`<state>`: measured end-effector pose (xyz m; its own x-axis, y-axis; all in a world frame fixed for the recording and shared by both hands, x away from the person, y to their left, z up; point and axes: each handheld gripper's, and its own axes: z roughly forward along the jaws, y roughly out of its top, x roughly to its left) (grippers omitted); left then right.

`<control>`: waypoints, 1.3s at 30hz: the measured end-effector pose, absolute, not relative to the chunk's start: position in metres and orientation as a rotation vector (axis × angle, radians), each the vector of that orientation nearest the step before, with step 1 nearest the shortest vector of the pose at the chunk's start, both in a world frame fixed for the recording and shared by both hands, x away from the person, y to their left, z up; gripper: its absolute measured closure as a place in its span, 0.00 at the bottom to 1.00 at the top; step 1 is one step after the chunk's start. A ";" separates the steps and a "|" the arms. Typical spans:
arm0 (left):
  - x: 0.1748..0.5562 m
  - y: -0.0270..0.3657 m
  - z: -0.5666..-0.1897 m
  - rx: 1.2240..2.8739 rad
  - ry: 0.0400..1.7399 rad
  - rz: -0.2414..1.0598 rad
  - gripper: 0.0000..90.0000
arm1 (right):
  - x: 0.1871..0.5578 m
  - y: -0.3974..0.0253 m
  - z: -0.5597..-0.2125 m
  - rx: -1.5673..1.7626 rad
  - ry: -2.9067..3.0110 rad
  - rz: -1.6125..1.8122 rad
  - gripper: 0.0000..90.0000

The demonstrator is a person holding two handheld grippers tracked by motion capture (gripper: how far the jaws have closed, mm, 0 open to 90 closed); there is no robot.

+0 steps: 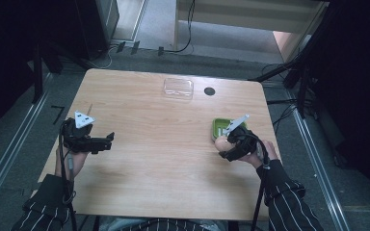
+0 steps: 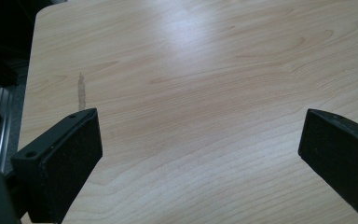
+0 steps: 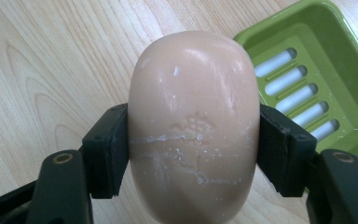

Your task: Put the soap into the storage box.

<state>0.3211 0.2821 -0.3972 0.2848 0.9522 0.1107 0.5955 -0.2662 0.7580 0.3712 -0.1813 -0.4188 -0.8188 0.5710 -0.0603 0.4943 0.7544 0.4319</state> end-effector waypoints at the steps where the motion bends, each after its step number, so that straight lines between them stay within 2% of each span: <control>1: 0.321 0.282 -0.397 1.960 1.382 0.770 0.00 | 0.371 -0.182 -0.418 0.846 2.760 0.604 0.38; 39: 0.321 0.284 -0.397 1.959 1.384 0.771 0.00 | 0.397 -0.201 -0.399 0.851 2.707 0.683 0.38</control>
<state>0.3210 0.2836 -0.3975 0.2831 0.9526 0.1112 0.5963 -0.2657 0.7575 0.3966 -0.2014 -0.3985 -0.8075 0.5856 -0.0702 0.4821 0.7240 0.4934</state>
